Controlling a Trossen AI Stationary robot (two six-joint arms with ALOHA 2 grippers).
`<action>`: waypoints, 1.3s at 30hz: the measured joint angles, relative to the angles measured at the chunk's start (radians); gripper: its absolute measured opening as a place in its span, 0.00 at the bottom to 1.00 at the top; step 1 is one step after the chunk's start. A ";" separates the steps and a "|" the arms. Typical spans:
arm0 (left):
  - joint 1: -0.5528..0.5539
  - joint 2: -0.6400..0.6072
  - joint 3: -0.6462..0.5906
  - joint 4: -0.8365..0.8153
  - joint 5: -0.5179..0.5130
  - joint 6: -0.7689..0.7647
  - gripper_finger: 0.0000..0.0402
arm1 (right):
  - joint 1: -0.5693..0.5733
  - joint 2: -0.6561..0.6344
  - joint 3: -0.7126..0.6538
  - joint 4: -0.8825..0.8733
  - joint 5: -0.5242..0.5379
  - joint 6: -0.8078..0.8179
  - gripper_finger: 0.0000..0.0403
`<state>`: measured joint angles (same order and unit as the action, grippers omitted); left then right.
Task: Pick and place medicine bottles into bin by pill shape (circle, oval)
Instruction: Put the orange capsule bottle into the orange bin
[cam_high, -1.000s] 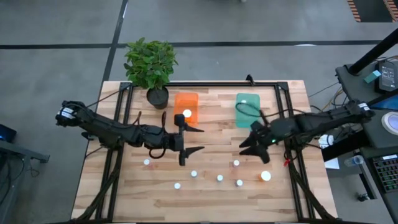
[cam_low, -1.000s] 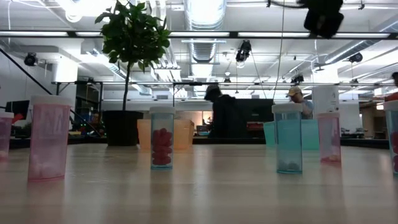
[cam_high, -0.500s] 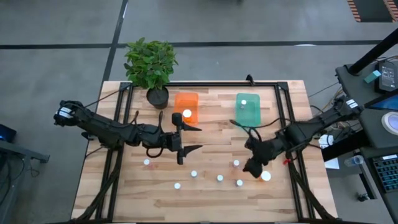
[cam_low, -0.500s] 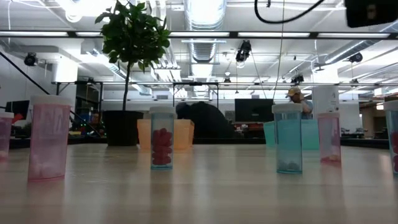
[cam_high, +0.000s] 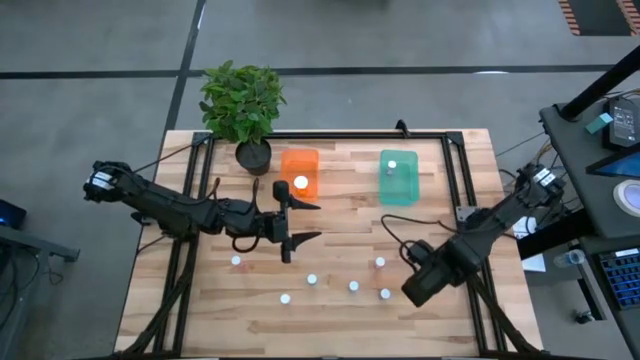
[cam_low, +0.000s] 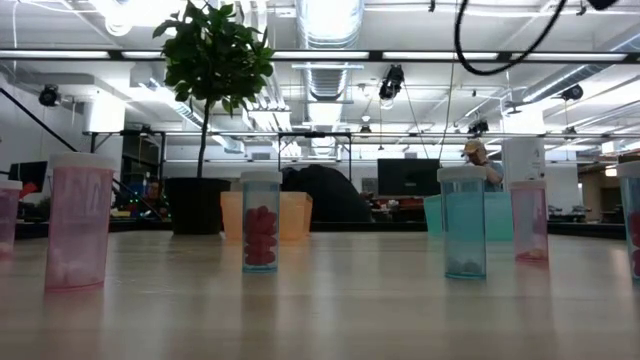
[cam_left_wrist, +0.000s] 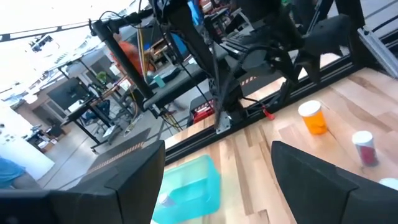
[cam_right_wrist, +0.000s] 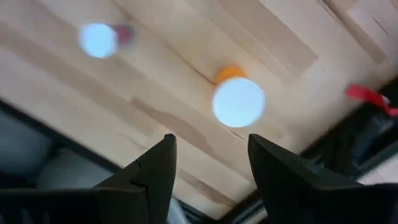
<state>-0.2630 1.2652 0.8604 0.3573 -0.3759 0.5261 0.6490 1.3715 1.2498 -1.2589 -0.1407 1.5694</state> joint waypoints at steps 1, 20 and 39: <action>0.000 0.000 0.000 0.001 0.000 0.004 0.68 | 0.006 0.004 -0.007 0.000 0.000 0.018 0.46; 0.002 0.000 0.000 0.001 -0.008 0.005 0.68 | 0.015 -0.010 -0.198 0.156 0.001 0.173 0.81; 0.002 0.000 0.000 0.001 -0.027 0.005 0.68 | 0.021 -0.007 -0.349 0.310 -0.023 0.188 0.83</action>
<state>-0.2607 1.2652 0.8600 0.3580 -0.4030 0.5316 0.6697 1.3643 0.9009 -0.9489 -0.1632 1.7572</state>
